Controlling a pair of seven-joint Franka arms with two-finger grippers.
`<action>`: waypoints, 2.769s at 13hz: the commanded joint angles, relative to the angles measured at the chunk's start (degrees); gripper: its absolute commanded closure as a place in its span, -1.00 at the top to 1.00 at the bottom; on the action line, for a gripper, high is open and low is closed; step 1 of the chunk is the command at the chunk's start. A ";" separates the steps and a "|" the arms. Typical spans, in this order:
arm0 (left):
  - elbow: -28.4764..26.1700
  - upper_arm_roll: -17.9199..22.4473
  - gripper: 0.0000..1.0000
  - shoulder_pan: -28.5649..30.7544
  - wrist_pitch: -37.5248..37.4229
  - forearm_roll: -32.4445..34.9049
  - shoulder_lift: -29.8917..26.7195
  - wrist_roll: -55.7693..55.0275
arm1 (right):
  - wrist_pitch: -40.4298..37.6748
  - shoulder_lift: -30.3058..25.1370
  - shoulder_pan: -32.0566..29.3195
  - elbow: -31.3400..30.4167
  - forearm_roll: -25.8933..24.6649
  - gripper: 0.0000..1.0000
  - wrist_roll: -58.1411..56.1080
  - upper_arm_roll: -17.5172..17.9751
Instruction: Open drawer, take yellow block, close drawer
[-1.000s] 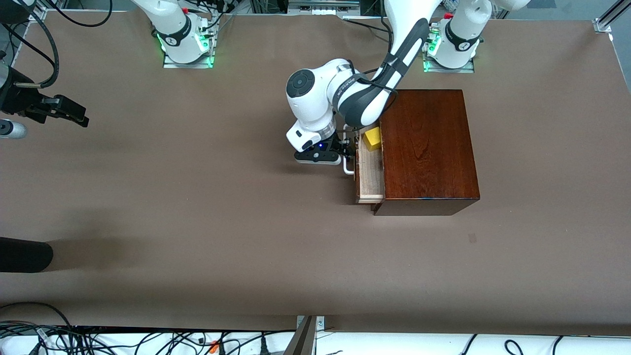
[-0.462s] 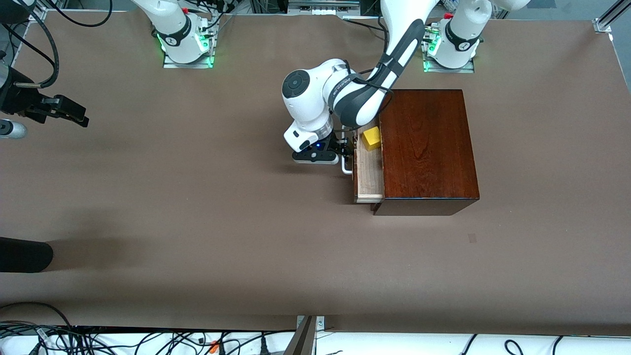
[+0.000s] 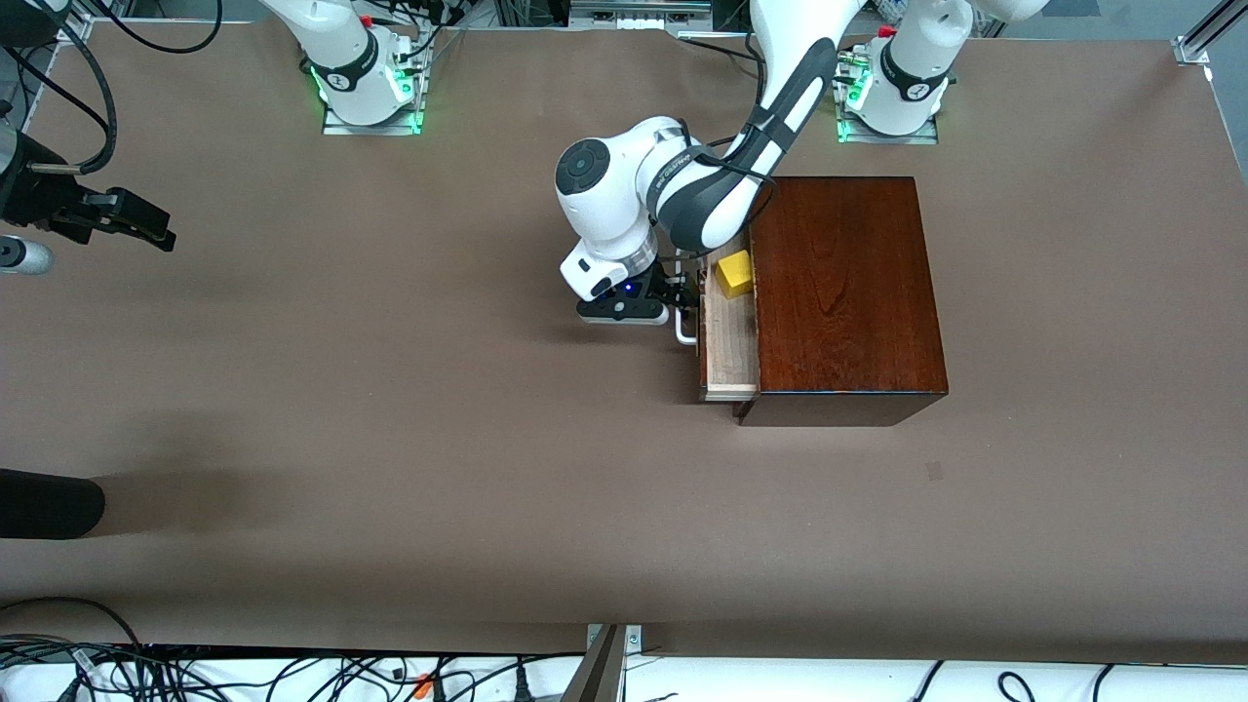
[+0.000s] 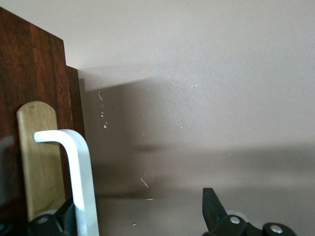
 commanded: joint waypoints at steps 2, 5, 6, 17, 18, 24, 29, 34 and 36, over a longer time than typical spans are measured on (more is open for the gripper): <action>3.67 -1.95 1.00 -2.80 -3.93 -4.23 1.54 -1.71 | -0.51 -0.03 -1.01 0.68 -0.27 1.00 -0.91 0.79; 6.22 -1.77 1.00 -2.45 -4.02 -6.07 1.98 -1.45 | -0.51 -0.03 -1.01 0.68 -0.27 1.00 -0.91 0.79; 6.40 -1.77 1.00 -2.19 -3.94 -6.16 2.07 -1.45 | -0.51 -0.03 -1.01 0.68 -0.27 1.00 -0.91 0.70; 12.29 -1.77 1.00 1.32 -19.04 -10.46 -5.29 5.74 | -0.33 -0.03 -1.01 0.68 -0.36 1.00 -0.91 0.79; 12.29 -1.77 1.00 3.16 -20.10 -11.95 -6.97 7.76 | -0.33 -0.03 -1.01 0.68 -0.36 1.00 -0.91 0.79; 12.20 -1.86 1.00 17.04 -30.89 -13.98 -16.46 22.34 | -1.03 -1.43 -0.92 1.30 1.22 1.00 6.96 4.11; 11.76 -1.86 1.00 30.14 -36.63 -14.16 -22.36 39.39 | -2.36 -1.53 -0.83 2.53 1.31 1.00 42.61 17.37; 6.16 -1.69 1.00 40.87 -35.32 -18.64 -27.54 46.28 | 0.35 1.97 4.24 4.81 2.63 1.00 78.03 27.15; -1.46 -1.51 1.00 42.55 -29.03 -19.08 -32.53 46.10 | 5.70 5.23 11.35 5.17 2.19 1.00 95.07 27.42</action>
